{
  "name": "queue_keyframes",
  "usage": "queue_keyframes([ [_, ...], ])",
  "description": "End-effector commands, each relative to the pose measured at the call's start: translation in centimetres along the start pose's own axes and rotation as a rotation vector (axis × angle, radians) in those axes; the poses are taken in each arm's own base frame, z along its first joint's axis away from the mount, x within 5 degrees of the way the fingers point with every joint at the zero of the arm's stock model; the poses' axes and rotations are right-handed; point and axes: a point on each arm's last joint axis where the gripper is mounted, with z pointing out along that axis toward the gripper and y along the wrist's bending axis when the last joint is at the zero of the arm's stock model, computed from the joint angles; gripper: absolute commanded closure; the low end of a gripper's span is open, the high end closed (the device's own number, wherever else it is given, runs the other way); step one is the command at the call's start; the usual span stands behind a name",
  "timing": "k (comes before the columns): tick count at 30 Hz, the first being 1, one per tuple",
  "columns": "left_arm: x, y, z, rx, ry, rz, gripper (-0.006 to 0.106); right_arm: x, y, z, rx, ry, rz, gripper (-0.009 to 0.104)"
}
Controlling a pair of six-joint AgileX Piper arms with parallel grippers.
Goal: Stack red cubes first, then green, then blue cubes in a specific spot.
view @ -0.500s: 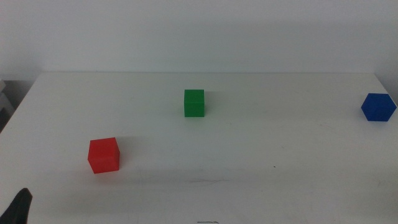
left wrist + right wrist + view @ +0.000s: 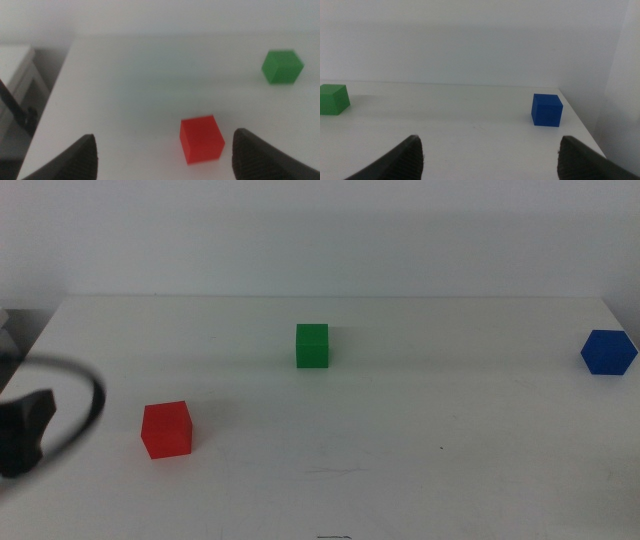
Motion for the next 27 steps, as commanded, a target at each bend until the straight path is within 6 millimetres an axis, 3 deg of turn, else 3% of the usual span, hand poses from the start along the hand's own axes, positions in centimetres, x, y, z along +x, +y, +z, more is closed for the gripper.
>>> queue_keyframes([
  [1,-3.0,-0.1,0.5,0.004,-0.002,-0.02,0.011,-1.6,-0.1,-0.3,0.007,-0.117,-0.017,0.001],
  [9,-6.5,-0.2,3.6,0.001,0.338,-0.019,0.011,-1.6,-0.1,-0.3,0.007,-0.117,-0.017,0.001],
  [14,-7.9,-0.3,6.3,0.001,0.427,-0.019,0.011,-1.6,-0.1,-0.3,0.007,-0.117,-0.017,0.001],
  [20,-8.6,-0.4,9.9,0.003,0.502,-0.045,0.011,-1.6,-0.1,-0.3,0.007,-0.117,-0.017,0.001],
  [27,-7.9,-0.3,13.7,-0.012,0.595,-0.087,0.011,-1.6,-0.1,-0.3,0.007,-0.117,-0.017,0.001],
])
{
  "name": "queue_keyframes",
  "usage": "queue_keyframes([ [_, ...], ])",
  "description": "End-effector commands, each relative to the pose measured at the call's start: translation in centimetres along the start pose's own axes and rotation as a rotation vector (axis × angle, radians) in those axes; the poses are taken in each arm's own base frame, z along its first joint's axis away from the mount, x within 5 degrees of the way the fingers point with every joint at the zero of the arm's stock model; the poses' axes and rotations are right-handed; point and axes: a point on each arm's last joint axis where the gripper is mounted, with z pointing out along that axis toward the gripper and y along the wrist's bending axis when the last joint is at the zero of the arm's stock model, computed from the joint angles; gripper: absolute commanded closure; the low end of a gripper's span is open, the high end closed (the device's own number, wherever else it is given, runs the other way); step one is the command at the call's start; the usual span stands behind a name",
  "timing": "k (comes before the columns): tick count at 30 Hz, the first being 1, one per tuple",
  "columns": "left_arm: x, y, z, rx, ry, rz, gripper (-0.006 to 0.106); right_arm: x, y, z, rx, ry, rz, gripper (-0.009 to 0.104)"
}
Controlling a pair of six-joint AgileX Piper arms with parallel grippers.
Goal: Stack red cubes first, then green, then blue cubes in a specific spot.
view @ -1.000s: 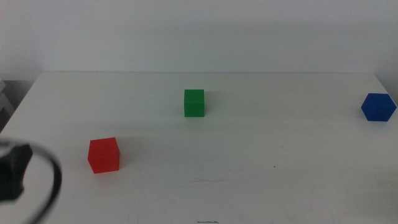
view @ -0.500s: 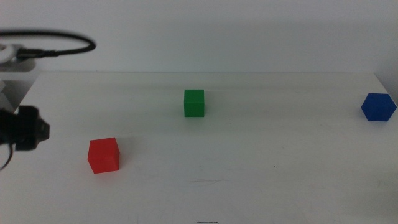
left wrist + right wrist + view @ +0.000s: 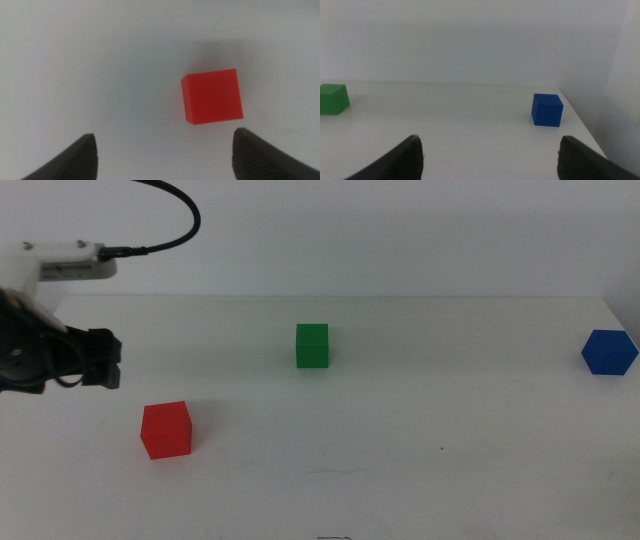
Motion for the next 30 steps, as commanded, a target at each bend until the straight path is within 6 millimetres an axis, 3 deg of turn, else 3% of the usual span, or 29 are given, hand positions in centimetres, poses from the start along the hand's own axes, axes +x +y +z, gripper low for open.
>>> queue_keyframes([
  [1,-1.4,-0.3,-0.5,0.018,-0.065,-0.054,0.011,-1.6,-0.1,-0.3,0.007,-0.117,-0.017,0.001],
  [13,-3.0,-5.7,4.4,-0.06,0.057,-0.075,0.011,-1.6,-0.1,-0.3,0.007,-0.117,-0.017,0.001],
  [22,-2.8,-6.6,9.2,-0.051,0.187,-0.108,0.011,-1.6,-0.1,-0.3,0.007,-0.117,-0.017,0.001],
  [27,-2.6,-6.7,10.9,-0.057,0.216,-0.105,0.012,-1.6,-0.1,-0.3,0.007,-0.117,-0.017,0.001],
  [30,-2.5,-6.7,11.4,-0.056,0.217,-0.102,0.019,-1.6,-0.1,-0.3,0.007,-0.117,-0.017,0.001],
])
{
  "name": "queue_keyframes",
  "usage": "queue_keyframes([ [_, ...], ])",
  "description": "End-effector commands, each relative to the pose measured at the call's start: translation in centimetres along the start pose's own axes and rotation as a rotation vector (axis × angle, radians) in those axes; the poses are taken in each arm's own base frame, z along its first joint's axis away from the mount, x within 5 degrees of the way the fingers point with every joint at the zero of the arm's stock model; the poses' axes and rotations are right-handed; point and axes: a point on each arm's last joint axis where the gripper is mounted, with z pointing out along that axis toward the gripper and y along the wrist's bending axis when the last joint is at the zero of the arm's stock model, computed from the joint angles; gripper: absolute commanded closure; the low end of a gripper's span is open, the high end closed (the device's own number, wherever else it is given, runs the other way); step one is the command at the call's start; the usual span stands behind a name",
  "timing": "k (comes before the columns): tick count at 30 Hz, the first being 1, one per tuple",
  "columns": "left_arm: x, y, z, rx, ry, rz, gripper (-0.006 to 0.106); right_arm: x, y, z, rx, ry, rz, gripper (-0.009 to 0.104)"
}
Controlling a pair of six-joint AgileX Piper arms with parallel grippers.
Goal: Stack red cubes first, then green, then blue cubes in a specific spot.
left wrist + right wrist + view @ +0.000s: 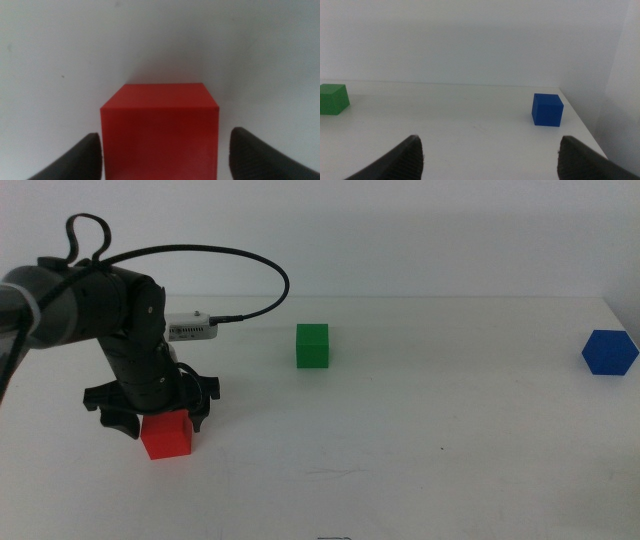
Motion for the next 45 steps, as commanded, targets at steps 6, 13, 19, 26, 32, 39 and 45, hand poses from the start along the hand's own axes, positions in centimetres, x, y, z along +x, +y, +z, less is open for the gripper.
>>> queue_keyframes([
  [6,-0.8,-0.3,-2.1,0.038,-0.088,-0.015,0.052,-1.6,-0.1,-0.3,0.007,-0.117,-0.017,0.001],
  [13,-1.5,-2.8,-4.7,0.034,-0.126,0.054,0.09,-1.6,-0.1,-0.3,0.007,-0.117,-0.017,0.001],
  [19,-1.6,-8.8,-8.2,0.06,-0.206,0.117,0.092,-1.6,-0.1,-0.3,0.007,-0.117,-0.017,0.001],
  [26,-1.5,-15.9,-8.5,0.121,-0.129,0.173,0.092,-1.6,-0.1,-0.3,0.007,-0.117,-0.017,0.001],
  [32,-0.5,-19.0,-7.3,0.158,-0.02,0.188,0.092,-1.6,-0.1,-0.3,0.007,-0.117,-0.017,0.001],
  [39,0.4,-19.6,-5.6,0.18,0.103,0.188,0.092,-1.6,-0.1,-0.3,0.007,-0.117,-0.017,0.001],
  [45,0.7,-19.9,-4.6,0.18,0.143,0.192,0.092,-1.6,-0.1,-0.3,0.007,-0.117,-0.017,0.001],
])
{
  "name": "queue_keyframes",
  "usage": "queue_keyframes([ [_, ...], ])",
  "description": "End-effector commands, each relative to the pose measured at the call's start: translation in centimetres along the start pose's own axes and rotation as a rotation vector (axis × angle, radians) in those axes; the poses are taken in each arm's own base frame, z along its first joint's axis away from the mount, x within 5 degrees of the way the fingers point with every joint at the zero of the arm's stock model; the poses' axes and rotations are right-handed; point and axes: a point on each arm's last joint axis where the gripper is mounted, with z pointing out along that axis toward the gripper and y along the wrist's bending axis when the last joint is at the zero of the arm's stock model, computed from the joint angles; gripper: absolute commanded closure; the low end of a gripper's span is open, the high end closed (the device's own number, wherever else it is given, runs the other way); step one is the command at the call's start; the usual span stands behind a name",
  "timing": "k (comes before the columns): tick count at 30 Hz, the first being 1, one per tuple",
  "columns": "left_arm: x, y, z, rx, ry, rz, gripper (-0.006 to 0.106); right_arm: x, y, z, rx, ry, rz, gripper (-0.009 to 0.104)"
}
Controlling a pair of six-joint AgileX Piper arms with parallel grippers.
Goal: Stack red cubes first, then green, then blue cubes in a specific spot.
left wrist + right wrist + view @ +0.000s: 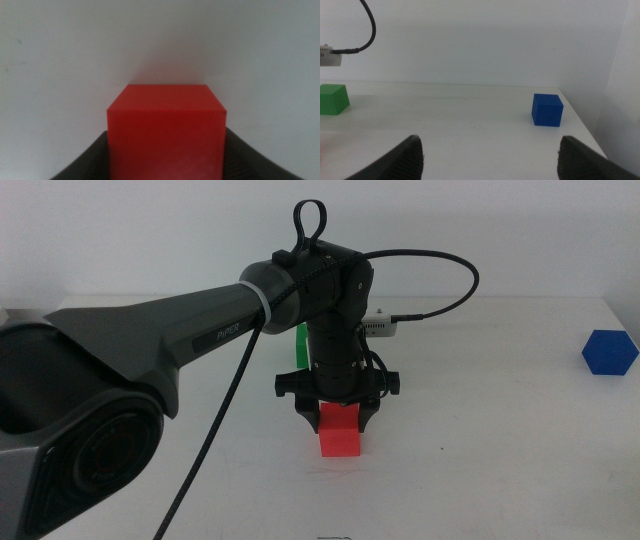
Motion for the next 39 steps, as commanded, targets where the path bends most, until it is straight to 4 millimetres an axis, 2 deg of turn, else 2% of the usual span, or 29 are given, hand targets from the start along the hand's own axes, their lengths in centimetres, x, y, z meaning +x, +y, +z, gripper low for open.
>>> queue_keyframes([
  [1,0.5,-0.2,-3.0,0.029,-0.011,0.007,0.092,-1.6,-0.1,-0.3,0.007,-0.117,-0.017,0.001],
  [11,0.4,-0.1,-2.5,0.005,-0.013,0.007,0.092,-1.6,-0.1,-0.3,0.007,-0.117,-0.017,0.001],
  [12,0.3,0.0,-2.5,0.0,-0.016,0.009,0.073,-1.6,-0.1,-0.3,0.007,-0.117,-0.017,0.001],
  [13,0.3,0.0,-2.5,0.0,-0.016,0.009,0.068,-1.6,-0.1,-0.3,0.007,-0.117,-0.017,0.001],
  [14,0.3,0.0,-2.6,-0.002,-0.018,0.01,0.032,-1.6,-0.1,-0.3,0.007,-0.117,-0.017,0.001],
  [17,0.4,0.1,-3.0,-0.008,-0.026,0.014,0.017,-1.6,-0.1,-0.3,0.007,-0.117,-0.017,0.001],
  [19,0.4,0.1,-4.1,-0.012,-0.044,0.019,0.008,-1.6,-0.1,-0.3,0.007,-0.117,-0.017,0.001],
  [24,-0.5,0.7,-8.6,-0.075,-0.218,0.053,0.007,-1.6,-0.1,-0.3,0.007,-0.117,-0.017,0.001],
  [28,-2.2,1.6,-11.3,-0.157,-0.412,0.075,0.007,-1.6,-0.1,-0.3,0.007,-0.117,-0.017,0.001],
  [33,-5.0,2.4,-12.1,-0.119,-0.608,0.083,0.008,-1.6,-0.1,-0.3,0.007,-0.117,-0.017,0.001],
  [39,-7.4,3.9,-10.5,-0.059,-0.65,0.04,0.01,-1.6,-0.1,-0.3,0.007,-0.117,-0.017,0.001],
])
